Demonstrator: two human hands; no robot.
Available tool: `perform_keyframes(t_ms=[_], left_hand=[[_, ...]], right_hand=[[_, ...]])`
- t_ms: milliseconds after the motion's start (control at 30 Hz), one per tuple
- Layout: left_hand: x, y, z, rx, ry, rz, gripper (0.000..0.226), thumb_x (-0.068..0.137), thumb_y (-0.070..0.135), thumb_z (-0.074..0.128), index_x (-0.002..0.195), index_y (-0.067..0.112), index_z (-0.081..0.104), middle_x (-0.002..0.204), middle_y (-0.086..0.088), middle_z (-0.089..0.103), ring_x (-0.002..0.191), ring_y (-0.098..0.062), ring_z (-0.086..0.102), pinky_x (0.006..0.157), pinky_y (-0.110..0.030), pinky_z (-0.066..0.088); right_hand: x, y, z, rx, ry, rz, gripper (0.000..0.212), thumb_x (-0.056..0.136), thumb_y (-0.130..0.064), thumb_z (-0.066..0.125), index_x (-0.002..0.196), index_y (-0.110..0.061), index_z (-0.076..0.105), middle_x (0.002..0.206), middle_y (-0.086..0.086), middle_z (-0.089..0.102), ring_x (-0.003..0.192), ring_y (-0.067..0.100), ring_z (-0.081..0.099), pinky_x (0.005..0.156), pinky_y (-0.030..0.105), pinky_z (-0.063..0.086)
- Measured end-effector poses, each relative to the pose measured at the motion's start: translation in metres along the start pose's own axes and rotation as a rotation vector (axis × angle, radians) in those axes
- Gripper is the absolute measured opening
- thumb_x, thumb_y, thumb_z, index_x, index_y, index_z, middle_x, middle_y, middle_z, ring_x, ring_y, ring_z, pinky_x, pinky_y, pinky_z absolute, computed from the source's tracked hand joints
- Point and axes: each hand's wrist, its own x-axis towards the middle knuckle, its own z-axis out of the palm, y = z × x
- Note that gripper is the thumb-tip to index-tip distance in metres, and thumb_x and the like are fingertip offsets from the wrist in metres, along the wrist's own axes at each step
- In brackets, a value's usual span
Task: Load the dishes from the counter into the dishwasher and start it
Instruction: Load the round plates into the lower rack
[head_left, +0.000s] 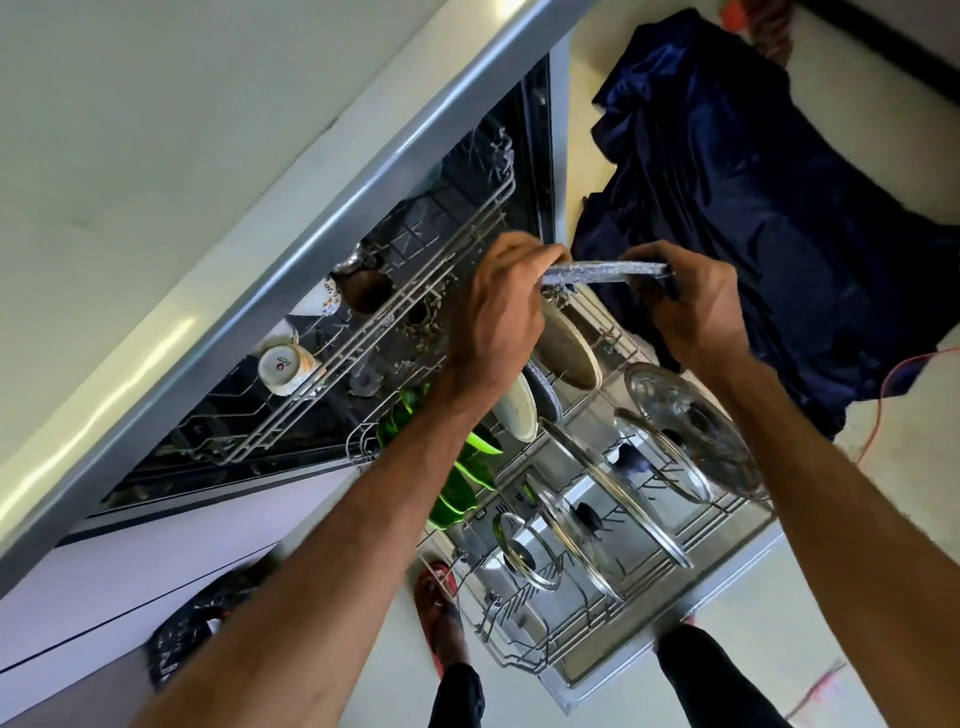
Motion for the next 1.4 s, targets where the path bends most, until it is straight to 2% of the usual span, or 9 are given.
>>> perform_keyframes(t_ms=[33, 133, 267, 400, 567, 700, 900, 1133, 1400], left_hand=[[0.007, 0.000, 0.005, 0.007, 0.019, 0.020, 0.038, 0.085, -0.007, 0.069, 0.120, 0.007, 0.070, 0.123, -0.010, 0.067, 0.115, -0.018, 0.062, 0.102, -0.025, 0.049], [0.024, 0.003, 0.022, 0.035, 0.068, -0.030, 0.046, 0.087, -0.003, 0.068, 0.132, 0.003, 0.060, 0.139, -0.016, 0.058, 0.135, -0.027, 0.050, 0.115, -0.035, 0.038], [0.018, 0.000, 0.040, 0.098, -0.008, -0.190, 0.068, 0.084, 0.000, 0.068, 0.146, 0.000, 0.042, 0.148, -0.017, 0.050, 0.141, -0.029, 0.042, 0.119, -0.037, 0.033], [-0.008, -0.009, 0.058, 0.144, -0.169, -0.213, 0.061, 0.085, -0.001, 0.067, 0.142, 0.006, 0.047, 0.140, -0.010, 0.057, 0.129, -0.023, 0.051, 0.101, -0.021, 0.033], [-0.030, -0.017, 0.071, 0.125, -0.330, -0.264, 0.057, 0.080, 0.000, 0.068, 0.135, 0.009, 0.053, 0.134, -0.009, 0.059, 0.127, -0.024, 0.050, 0.103, -0.041, 0.048], [-0.034, -0.019, 0.072, 0.090, -0.344, -0.268, 0.052, 0.081, -0.001, 0.069, 0.130, 0.008, 0.055, 0.134, -0.010, 0.058, 0.127, -0.023, 0.051, 0.102, -0.040, 0.050], [-0.039, -0.027, 0.072, 0.070, -0.338, -0.299, 0.044, 0.082, 0.000, 0.068, 0.125, 0.008, 0.059, 0.134, -0.008, 0.060, 0.128, -0.022, 0.050, 0.107, -0.041, 0.046], [-0.052, -0.036, 0.071, 0.052, -0.345, -0.325, 0.039, 0.082, 0.001, 0.070, 0.118, 0.011, 0.061, 0.129, -0.004, 0.059, 0.126, -0.020, 0.049, 0.101, -0.038, 0.051], [-0.060, -0.032, 0.060, -0.013, -0.312, -0.326, 0.039, 0.083, -0.001, 0.069, 0.120, 0.007, 0.061, 0.132, -0.009, 0.058, 0.128, -0.023, 0.049, 0.109, -0.040, 0.046]], right_hand=[[0.001, 0.004, -0.005, -0.017, -0.014, -0.015, 0.024, 0.095, -0.029, 0.062, 0.114, -0.017, 0.072, 0.092, -0.006, 0.072, 0.077, 0.013, 0.069, 0.065, 0.012, 0.049], [-0.003, 0.022, -0.009, -0.199, 0.006, -0.007, 0.026, 0.096, -0.036, 0.056, 0.102, -0.015, 0.070, 0.072, 0.003, 0.068, 0.056, 0.022, 0.062, 0.049, 0.031, 0.048], [-0.009, 0.050, 0.005, -0.311, 0.021, 0.159, 0.022, 0.096, -0.029, 0.059, 0.087, -0.009, 0.061, 0.068, 0.016, 0.064, 0.061, 0.041, 0.061, 0.054, 0.048, 0.053], [-0.004, 0.059, 0.028, -0.412, -0.090, 0.251, 0.021, 0.093, -0.031, 0.054, 0.096, -0.011, 0.063, 0.078, 0.021, 0.068, 0.069, 0.044, 0.064, 0.061, 0.046, 0.053], [0.004, 0.063, 0.058, -0.471, -0.221, 0.277, 0.016, 0.093, -0.016, 0.049, 0.093, -0.013, 0.064, 0.091, 0.023, 0.065, 0.085, 0.046, 0.062, 0.068, 0.043, 0.045], [0.005, 0.076, 0.075, -0.513, -0.290, 0.301, 0.013, 0.096, -0.011, 0.046, 0.091, -0.015, 0.058, 0.094, 0.017, 0.061, 0.088, 0.041, 0.060, 0.069, 0.037, 0.040], [0.009, 0.082, 0.089, -0.423, -0.338, 0.311, 0.026, 0.102, -0.029, 0.051, 0.123, -0.018, 0.060, 0.109, 0.019, 0.065, 0.097, 0.042, 0.064, 0.083, 0.047, 0.055], [0.006, 0.083, 0.090, -0.539, -0.328, 0.235, 0.019, 0.092, -0.007, 0.052, 0.104, -0.006, 0.068, 0.096, 0.019, 0.067, 0.089, 0.040, 0.065, 0.070, 0.041, 0.048], [0.001, 0.087, 0.076, -0.455, -0.249, 0.302, 0.017, 0.099, -0.021, 0.055, 0.107, -0.009, 0.064, 0.099, 0.018, 0.065, 0.090, 0.035, 0.064, 0.078, 0.042, 0.052]])
